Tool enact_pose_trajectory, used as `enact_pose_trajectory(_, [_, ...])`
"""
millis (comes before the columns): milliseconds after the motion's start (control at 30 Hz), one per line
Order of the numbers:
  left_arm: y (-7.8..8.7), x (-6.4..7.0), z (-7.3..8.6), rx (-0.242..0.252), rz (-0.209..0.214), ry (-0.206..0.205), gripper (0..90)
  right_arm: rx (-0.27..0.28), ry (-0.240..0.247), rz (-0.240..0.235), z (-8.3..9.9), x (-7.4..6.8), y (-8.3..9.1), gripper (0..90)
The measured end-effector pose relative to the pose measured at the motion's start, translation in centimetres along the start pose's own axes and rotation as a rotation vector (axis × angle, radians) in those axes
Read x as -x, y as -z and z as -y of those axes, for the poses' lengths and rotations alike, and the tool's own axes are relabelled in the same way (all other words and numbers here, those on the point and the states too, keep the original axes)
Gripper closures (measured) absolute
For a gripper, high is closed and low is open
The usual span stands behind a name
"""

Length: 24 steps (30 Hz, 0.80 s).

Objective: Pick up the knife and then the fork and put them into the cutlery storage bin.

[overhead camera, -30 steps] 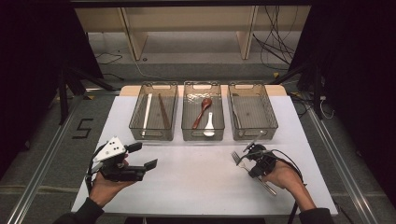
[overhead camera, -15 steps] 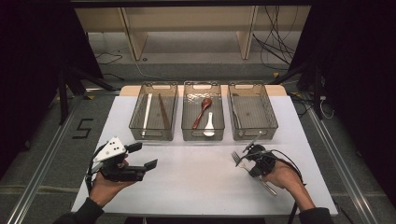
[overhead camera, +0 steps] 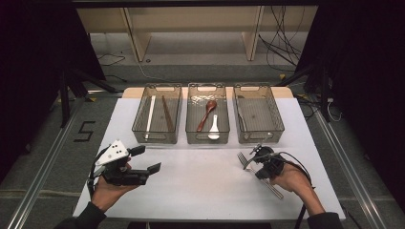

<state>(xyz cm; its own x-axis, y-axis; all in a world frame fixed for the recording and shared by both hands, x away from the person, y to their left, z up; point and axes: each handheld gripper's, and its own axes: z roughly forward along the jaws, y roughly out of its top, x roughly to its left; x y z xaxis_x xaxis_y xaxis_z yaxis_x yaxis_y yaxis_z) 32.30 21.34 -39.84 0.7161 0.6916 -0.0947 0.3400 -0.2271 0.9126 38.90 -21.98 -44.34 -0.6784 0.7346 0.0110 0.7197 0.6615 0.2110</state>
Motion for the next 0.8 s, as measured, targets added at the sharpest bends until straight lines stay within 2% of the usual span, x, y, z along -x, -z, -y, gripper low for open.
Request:
enact_pose_trajectory(267, [0.0,0.0,0.0,0.0,0.0,0.0,15.5,0.069,-0.021,-0.025,0.3,0.4,1.3,85.5])
enact_pose_trajectory(467, [0.0,0.0,0.0,0.0,0.0,0.0,15.5,0.1,-0.027,-0.045,0.3,0.6,1.8,85.5])
enact_pose_trajectory(800, [0.0,0.0,0.0,0.001,-0.001,-0.001,15.5,0.173,-0.043,-0.052,0.4,0.9,2.9,85.5])
